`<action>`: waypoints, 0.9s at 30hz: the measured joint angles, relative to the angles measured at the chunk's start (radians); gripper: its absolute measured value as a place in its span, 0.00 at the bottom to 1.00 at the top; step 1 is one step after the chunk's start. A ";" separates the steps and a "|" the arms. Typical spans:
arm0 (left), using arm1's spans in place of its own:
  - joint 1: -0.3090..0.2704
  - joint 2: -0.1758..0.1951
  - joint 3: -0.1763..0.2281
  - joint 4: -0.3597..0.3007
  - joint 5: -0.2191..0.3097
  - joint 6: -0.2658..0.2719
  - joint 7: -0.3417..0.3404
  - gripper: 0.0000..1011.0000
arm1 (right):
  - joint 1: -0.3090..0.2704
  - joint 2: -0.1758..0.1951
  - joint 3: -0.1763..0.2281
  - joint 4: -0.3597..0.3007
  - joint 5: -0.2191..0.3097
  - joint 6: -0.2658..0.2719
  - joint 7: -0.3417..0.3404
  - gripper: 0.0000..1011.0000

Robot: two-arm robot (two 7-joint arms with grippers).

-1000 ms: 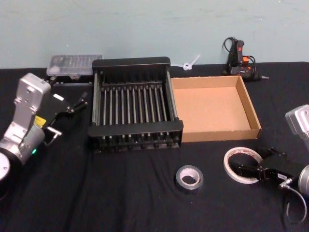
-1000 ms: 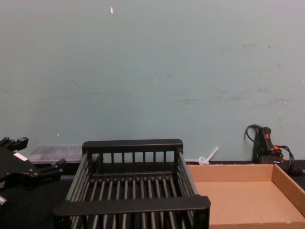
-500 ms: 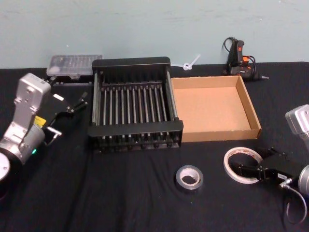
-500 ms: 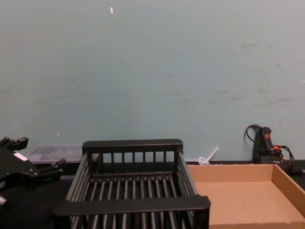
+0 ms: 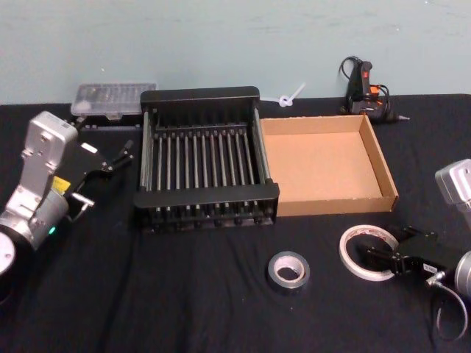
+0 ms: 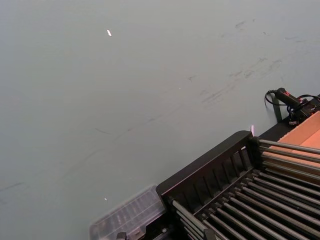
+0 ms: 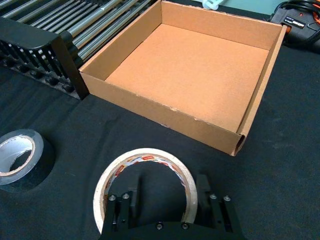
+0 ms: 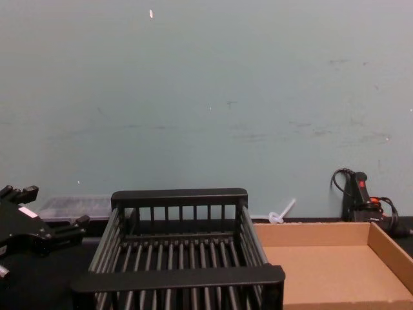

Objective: Pick up the white tape and place it into the black box , Pick up the silver tape and place it into the brown box.

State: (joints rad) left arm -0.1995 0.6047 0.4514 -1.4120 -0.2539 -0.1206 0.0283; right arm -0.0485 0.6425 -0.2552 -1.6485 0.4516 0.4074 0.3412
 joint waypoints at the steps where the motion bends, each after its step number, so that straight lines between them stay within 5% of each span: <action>1: 0.000 0.000 0.000 0.000 0.000 0.000 0.000 0.99 | 0.000 0.000 0.000 0.000 0.000 0.000 0.000 0.73; 19: 0.000 0.000 0.000 0.000 0.000 0.000 0.000 0.99 | 0.000 0.000 0.000 0.000 0.000 0.000 0.000 0.13; 27: 0.000 0.000 0.000 0.000 0.000 0.000 0.000 0.99 | 0.000 0.000 0.000 0.000 0.000 0.000 0.000 0.08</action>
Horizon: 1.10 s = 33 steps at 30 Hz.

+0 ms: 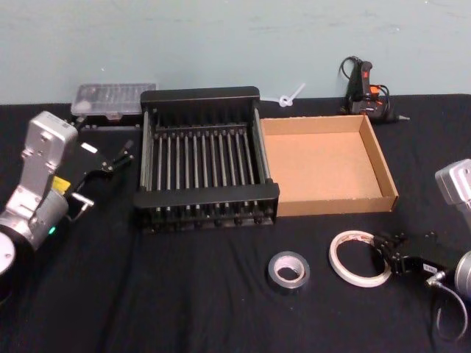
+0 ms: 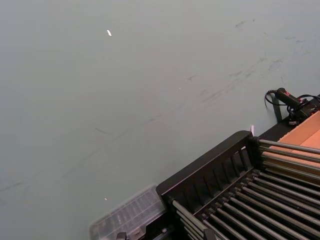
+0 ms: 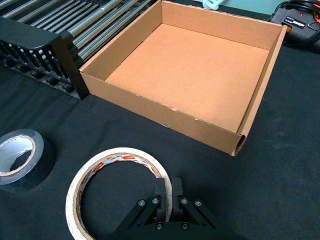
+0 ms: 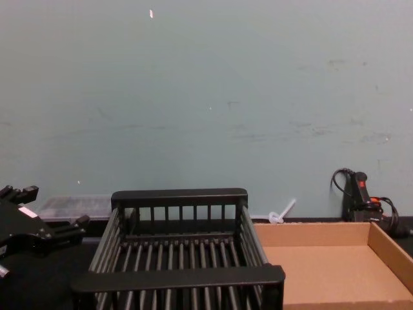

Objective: Pick up the white tape and place it into the black box , Pick up the silver tape and place it into the brown box.

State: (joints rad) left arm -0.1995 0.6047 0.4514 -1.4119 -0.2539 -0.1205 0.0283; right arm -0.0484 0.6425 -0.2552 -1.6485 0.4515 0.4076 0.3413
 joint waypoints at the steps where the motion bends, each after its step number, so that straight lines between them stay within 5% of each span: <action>1: 0.000 0.000 0.000 0.000 0.000 0.000 0.000 0.99 | 0.000 0.000 0.000 0.000 0.000 0.000 0.000 0.08; 17: 0.000 0.000 0.000 0.000 0.000 0.000 0.000 0.99 | 0.000 0.000 0.000 0.000 0.000 0.000 0.000 0.08; 33: 0.000 0.000 0.000 0.000 0.000 0.000 0.000 0.99 | -0.024 0.009 0.030 -0.062 0.023 -0.066 0.016 0.08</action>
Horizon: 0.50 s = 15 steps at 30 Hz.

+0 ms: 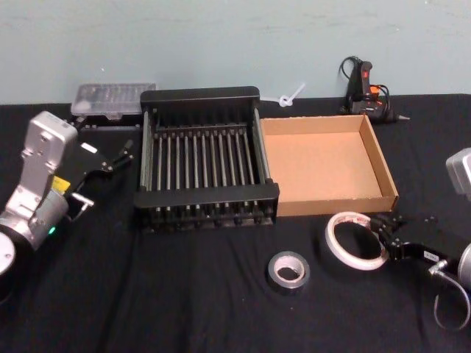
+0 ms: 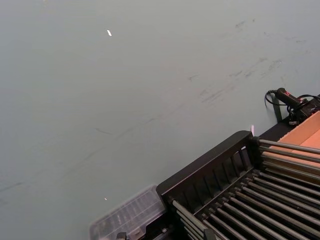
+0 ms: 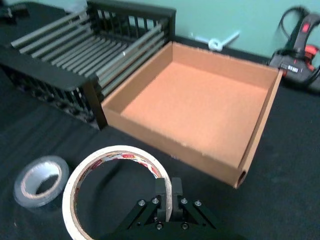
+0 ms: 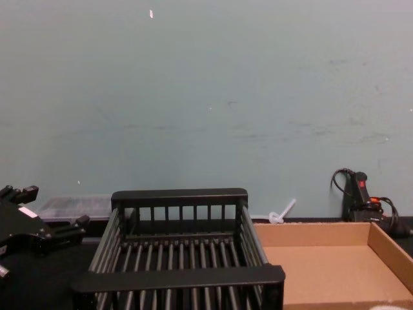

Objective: Pick up the white tape and place it into the black box , Pick up the silver tape and place it into the brown box.

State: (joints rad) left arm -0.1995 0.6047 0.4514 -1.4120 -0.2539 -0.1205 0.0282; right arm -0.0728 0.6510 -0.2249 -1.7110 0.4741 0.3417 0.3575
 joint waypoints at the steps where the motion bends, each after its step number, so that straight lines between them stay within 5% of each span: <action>1: 0.000 0.000 0.000 0.000 0.000 0.000 0.000 0.99 | 0.001 0.000 0.002 -0.003 0.002 -0.003 0.000 0.08; 15: 0.000 0.000 0.000 0.000 0.000 0.000 0.000 0.99 | 0.105 -0.041 -0.024 0.010 -0.010 -0.047 -0.007 0.08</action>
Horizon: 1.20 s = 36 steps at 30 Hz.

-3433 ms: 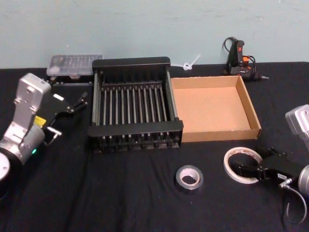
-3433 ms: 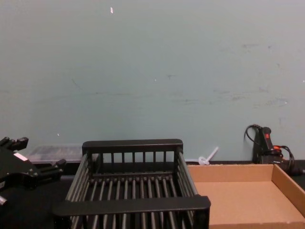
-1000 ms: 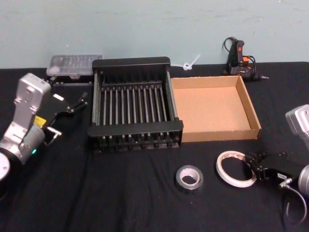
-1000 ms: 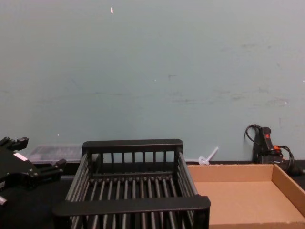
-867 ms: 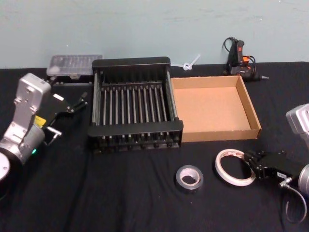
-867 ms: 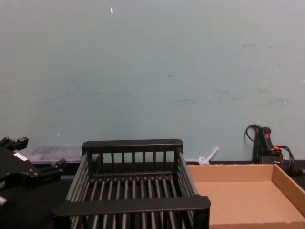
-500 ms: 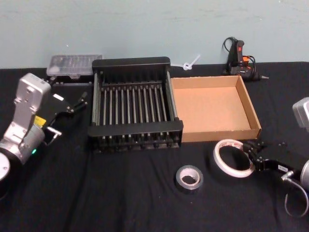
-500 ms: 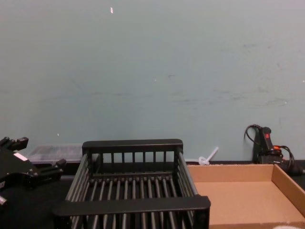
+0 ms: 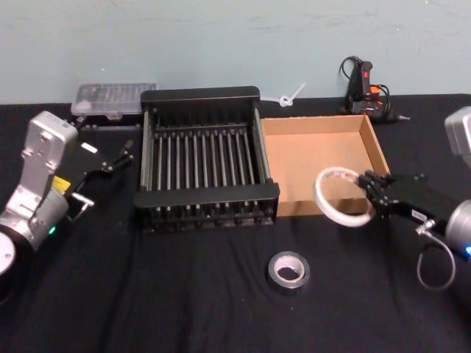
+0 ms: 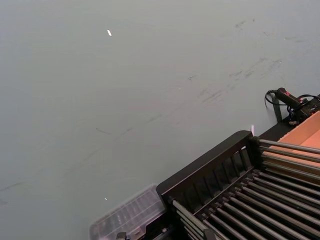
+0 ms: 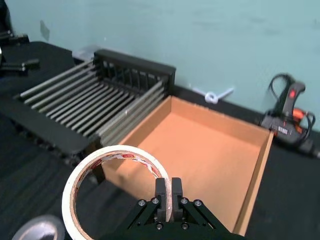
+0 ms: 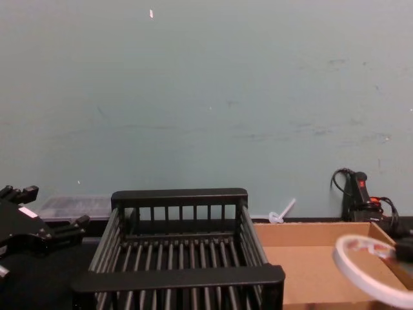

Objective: Pick up the white tape and place it into the black box , Pick up the silver tape and place it into the brown box.

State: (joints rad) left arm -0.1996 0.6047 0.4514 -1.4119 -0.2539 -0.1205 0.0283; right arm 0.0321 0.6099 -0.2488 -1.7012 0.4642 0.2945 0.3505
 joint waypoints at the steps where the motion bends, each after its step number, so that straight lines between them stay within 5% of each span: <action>1: 0.000 0.000 0.000 0.000 0.000 0.000 0.000 0.99 | 0.019 -0.007 -0.008 0.009 -0.007 -0.003 0.000 0.08; 36: 0.000 0.000 0.000 0.000 0.000 0.000 0.000 0.99 | 0.407 -0.208 -0.208 0.325 -0.199 -0.020 0.073 0.08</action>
State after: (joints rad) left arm -0.1995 0.6047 0.4514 -1.4119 -0.2539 -0.1205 0.0282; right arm 0.4395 0.4022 -0.4568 -1.3759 0.2653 0.2747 0.4239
